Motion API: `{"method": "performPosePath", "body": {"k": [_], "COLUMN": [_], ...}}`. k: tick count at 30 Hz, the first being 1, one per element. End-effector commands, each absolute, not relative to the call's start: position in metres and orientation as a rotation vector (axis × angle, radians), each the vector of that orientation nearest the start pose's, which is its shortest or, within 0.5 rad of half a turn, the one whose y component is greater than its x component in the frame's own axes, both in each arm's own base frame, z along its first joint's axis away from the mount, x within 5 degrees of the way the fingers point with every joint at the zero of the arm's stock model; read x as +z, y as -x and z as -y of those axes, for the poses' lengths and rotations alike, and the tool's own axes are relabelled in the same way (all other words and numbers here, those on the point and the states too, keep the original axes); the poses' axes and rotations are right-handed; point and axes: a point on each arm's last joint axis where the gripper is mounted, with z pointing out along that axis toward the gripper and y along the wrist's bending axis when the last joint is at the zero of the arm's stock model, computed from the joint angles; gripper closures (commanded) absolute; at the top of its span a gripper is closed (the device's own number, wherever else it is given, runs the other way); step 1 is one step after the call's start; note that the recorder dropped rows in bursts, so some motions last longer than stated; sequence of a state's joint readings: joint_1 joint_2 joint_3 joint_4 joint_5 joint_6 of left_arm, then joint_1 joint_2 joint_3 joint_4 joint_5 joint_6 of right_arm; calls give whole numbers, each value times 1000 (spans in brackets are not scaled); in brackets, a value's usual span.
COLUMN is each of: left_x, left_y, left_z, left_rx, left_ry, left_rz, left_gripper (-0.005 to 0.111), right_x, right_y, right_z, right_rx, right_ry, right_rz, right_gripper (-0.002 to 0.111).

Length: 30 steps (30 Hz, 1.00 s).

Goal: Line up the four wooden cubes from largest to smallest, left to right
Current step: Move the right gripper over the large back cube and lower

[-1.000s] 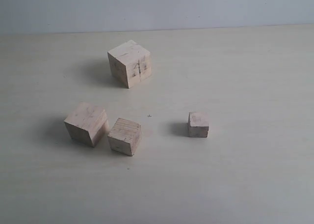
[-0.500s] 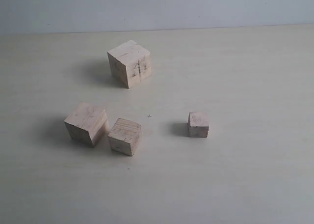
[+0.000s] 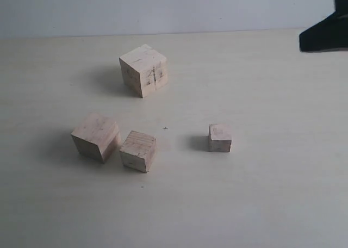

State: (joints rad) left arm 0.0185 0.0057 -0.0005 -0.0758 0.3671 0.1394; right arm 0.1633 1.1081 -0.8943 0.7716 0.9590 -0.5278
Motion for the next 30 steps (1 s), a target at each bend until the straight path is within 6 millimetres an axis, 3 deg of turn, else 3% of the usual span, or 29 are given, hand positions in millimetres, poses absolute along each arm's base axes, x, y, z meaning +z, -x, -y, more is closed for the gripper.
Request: {"method": "performPosePath", "body": {"k": [1,8,11,16,20,26,30], "left_x": [181,181,181,181,181,181,181], "left_y": [-53,-53,-53,-53,-53,-53,-53], "left_z": [2,2,2,2,2,2,2], "left_rx": [35,35,35,35,35,35,35], "left_ry": [-69,-69,-69,-69,-69,-69,-69], "left_rz": [-1837,-1837,-1837,-1837,-1837,-1837,-1837], "left_gripper": [107,107,107,107,107,107,107], "right_x": [307,296,292,290,281,265,249], "right_y": [-222,-259,-270,-287,-304,-329,-351], "right_z": [-91,-89,-94,-125,-158,-199,-213], "right_rx": [846,866,892,870,871,841,799], "right_ry": [392,26,-3,331,510,683,738], "right_rz": [-2406,-2318,-2265,-2216,-2206,-2214,-2228], "right_gripper": [108,108,108,102,84,53,50]}}
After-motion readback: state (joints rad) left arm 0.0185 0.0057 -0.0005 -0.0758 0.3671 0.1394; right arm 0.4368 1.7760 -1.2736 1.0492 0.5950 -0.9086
